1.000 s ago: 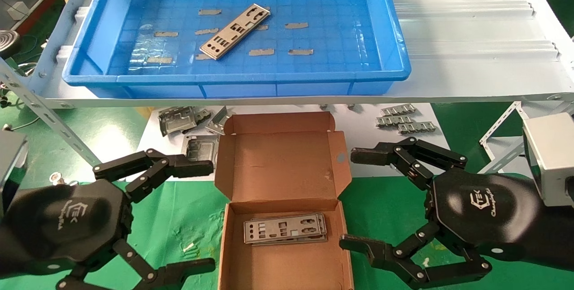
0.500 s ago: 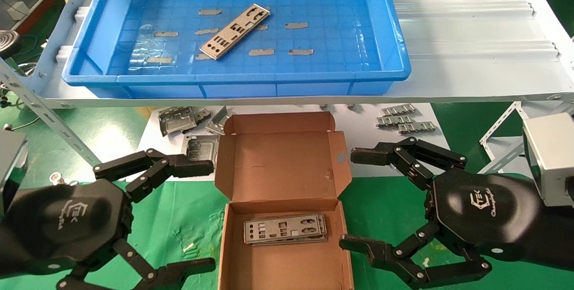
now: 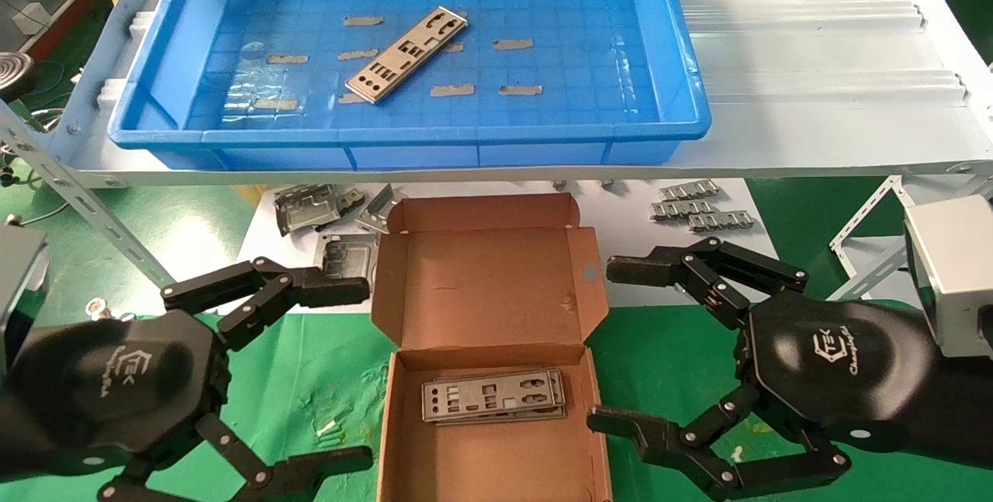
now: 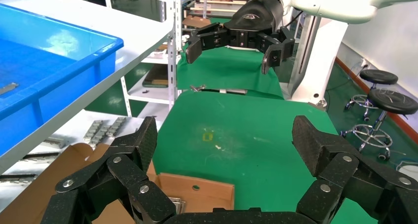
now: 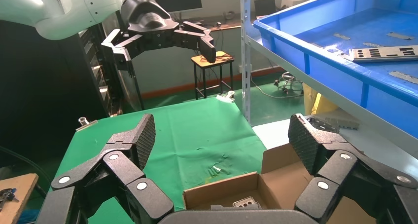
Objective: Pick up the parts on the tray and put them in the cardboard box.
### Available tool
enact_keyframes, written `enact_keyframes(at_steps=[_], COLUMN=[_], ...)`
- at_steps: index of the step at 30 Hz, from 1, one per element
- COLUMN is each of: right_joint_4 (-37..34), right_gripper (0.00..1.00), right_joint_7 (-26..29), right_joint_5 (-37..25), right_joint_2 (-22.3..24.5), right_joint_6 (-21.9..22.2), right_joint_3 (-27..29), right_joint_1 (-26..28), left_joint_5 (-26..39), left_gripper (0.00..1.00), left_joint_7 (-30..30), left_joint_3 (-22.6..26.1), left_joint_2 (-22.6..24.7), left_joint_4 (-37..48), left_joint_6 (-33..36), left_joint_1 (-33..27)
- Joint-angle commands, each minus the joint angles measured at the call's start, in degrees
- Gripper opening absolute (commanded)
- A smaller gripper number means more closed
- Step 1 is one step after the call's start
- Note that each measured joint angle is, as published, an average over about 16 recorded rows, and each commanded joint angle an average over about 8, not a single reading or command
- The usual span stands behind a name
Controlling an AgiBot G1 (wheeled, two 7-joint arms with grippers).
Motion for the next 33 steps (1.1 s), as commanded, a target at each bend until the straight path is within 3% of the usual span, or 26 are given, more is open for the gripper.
enact_keyframes(at_steps=[1,33], right_joint_4=[0.0,0.0], right_gripper=[1.0,1.0], right_joint_7=[0.0,0.0], right_joint_5=[0.0,0.0], right_joint_2=[0.0,0.0], right_joint_6=[0.0,0.0], right_joint_3=[0.0,0.0], right_joint_1=[0.0,0.0], left_joint_5=[0.0,0.0], left_gripper=[1.0,1.0], left_joint_7=[0.0,0.0], left_joint_3=[0.0,0.0], left_joint_2=[0.0,0.0], left_joint_4=[0.0,0.0], left_joint_6=[0.0,0.0], left_joint_1=[0.0,0.0])
